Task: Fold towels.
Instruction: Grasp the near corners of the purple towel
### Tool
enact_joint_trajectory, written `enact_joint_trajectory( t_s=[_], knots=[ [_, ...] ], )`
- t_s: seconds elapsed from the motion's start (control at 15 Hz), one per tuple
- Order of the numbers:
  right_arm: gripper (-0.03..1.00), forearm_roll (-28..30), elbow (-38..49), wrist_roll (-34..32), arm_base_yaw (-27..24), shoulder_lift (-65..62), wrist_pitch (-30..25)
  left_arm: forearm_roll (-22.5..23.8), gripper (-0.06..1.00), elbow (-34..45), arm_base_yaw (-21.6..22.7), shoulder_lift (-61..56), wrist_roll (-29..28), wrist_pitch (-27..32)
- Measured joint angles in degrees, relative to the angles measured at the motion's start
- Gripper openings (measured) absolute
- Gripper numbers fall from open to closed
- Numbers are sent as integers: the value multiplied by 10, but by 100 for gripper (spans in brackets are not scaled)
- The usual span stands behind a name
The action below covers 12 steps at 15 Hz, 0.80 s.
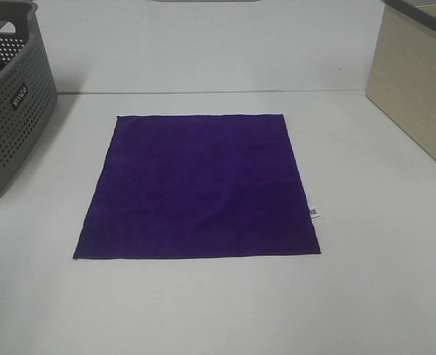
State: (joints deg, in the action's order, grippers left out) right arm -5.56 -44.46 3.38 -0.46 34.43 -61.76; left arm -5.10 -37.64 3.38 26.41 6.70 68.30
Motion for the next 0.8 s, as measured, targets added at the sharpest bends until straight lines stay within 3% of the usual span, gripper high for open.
enact_joint_trajectory(
  t_s=[0.07,0.27,0.47,0.6,0.73,0.8],
  knots=[
    [92,-2,-52,-7,0,121,4,-15,99,-37,0,131,1,0],
    [91,-66,-104,64,0,323,58,-40,99,-81,0,309,19,-101],
    [86,-107,-108,94,-11,409,104,-173,99,-88,-14,451,104,-155],
    [80,-139,-108,112,-70,458,115,-251,99,-89,-72,552,163,-211],
    [78,-236,-108,209,-135,509,107,-272,99,-95,-110,623,174,-260],
    [77,-290,-108,268,-140,536,92,-273,99,-95,-113,647,175,-273]
  ],
)
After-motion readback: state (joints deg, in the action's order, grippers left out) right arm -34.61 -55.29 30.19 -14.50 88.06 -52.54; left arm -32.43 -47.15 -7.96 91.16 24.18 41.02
